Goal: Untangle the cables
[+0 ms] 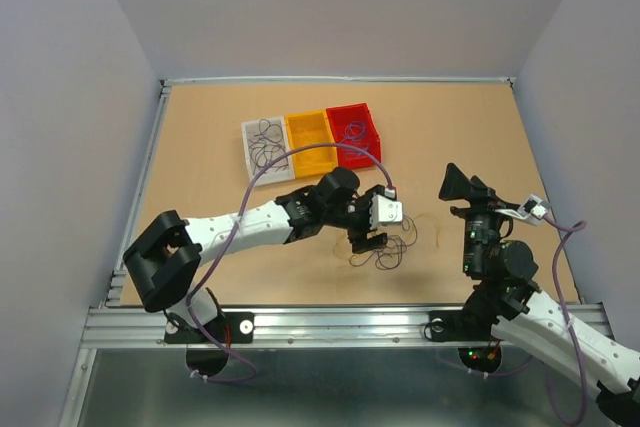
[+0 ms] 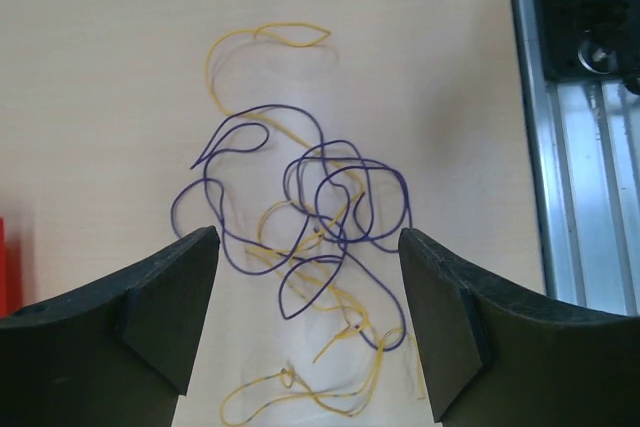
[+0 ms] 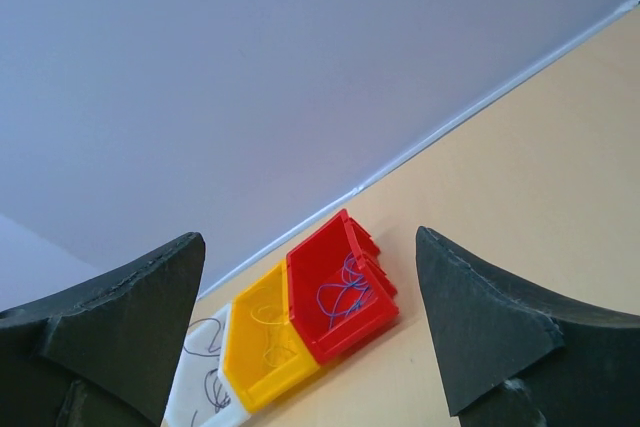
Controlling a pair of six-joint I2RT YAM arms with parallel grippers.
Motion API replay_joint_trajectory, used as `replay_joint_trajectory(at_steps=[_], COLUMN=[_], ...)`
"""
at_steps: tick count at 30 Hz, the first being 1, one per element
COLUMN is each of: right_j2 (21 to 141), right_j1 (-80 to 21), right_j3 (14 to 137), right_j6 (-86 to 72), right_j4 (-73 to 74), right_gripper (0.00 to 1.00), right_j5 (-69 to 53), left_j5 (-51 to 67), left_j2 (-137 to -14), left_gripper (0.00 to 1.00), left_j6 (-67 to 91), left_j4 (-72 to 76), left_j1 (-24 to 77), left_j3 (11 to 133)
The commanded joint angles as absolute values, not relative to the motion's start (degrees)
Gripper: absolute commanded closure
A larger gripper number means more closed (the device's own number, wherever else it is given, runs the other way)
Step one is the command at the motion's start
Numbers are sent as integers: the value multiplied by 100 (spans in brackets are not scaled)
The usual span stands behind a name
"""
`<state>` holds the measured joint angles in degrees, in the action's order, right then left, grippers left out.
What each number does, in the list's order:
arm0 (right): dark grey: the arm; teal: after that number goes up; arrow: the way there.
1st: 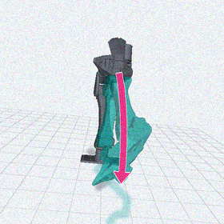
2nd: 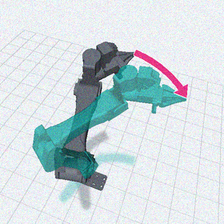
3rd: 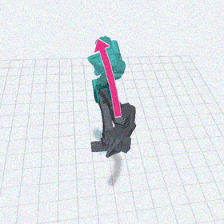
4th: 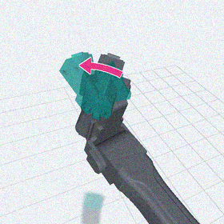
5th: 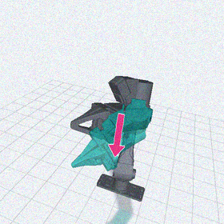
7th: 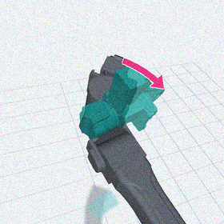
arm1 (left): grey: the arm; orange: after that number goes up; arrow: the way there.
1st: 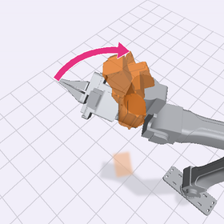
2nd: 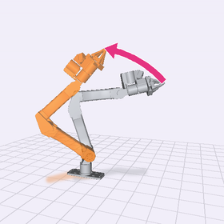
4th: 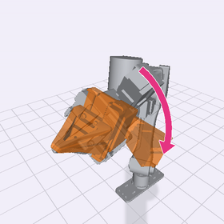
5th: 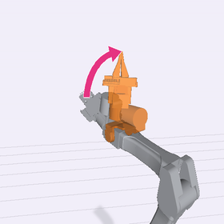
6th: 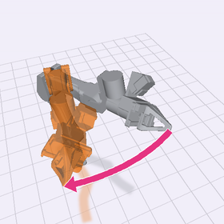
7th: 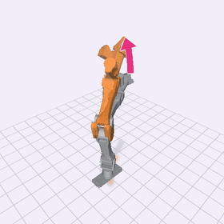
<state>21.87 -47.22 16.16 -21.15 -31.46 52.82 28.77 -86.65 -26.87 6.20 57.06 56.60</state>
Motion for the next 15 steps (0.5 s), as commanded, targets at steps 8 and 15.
replay_joint_trajectory(at_steps=[8,15], right_j2=[2109,2188], right_j1=[-4737,-4737], right_j3=[1468,1459], right_j6=[-2074,-2162], right_j4=[-3103,-3111], right_gripper=[9,10], right_j5=[5572,5476], left_j5=[2831,2250], left_j2=[-9895,-10362], left_gripper=[40,97], left_j6=[-2364,-2206], left_j4=[563,545], left_j1=[5959,5959], left_j3=[6485,6777])
